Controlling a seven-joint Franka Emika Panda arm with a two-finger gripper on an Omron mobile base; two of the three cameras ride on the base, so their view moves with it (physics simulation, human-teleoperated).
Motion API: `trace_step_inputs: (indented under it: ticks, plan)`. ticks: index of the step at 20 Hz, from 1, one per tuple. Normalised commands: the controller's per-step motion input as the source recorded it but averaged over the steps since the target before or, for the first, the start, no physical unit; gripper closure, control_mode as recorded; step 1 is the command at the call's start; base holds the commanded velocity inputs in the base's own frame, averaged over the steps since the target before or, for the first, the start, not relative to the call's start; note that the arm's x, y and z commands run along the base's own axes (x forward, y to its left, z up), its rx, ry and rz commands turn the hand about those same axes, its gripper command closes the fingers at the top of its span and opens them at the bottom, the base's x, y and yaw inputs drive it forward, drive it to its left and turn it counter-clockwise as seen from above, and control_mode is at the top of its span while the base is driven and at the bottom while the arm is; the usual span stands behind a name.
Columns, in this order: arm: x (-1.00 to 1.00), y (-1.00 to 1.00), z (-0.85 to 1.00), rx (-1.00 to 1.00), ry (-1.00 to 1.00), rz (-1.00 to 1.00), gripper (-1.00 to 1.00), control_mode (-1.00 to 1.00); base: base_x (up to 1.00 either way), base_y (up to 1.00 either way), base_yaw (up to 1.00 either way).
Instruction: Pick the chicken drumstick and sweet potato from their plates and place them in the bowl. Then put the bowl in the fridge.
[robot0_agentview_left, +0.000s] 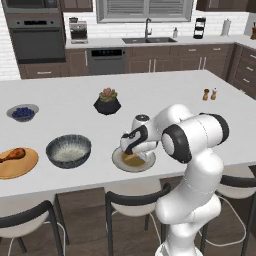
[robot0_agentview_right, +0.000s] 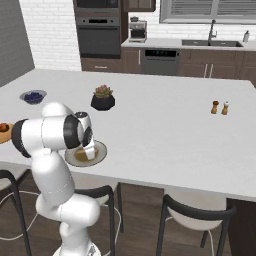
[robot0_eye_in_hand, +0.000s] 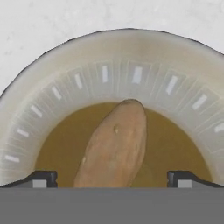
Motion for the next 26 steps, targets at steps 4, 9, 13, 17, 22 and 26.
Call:
trace_step_inputs:
  ticks: [4, 9, 13, 17, 22, 26]
  plan:
    - [0.03, 0.00, -0.21, 0.00, 0.00, -0.04, -1.00, -1.00, 0.00, 0.00, 0.00]
    - [-0.13, 0.00, -0.17, 0.00, 0.04, -0.01, 1.00, -1.00, 0.00, 0.00, 0.00]
    - [-0.11, 0.08, -0.30, 0.00, 0.21, 0.00, 1.00, -1.00, 0.00, 0.00, 0.00]
    - [-0.03, 0.30, 0.69, 0.05, 0.07, 0.02, 1.00, -1.00, 0.00, 0.00, 0.00]
    - [-0.07, 0.96, 0.98, 0.01, 0.08, 0.06, 1.00, -1.00, 0.00, 0.00, 0.00]
    - [0.00, 1.00, 0.61, 0.01, 0.13, 0.05, 1.00, -1.00, 0.00, 0.00, 0.00]
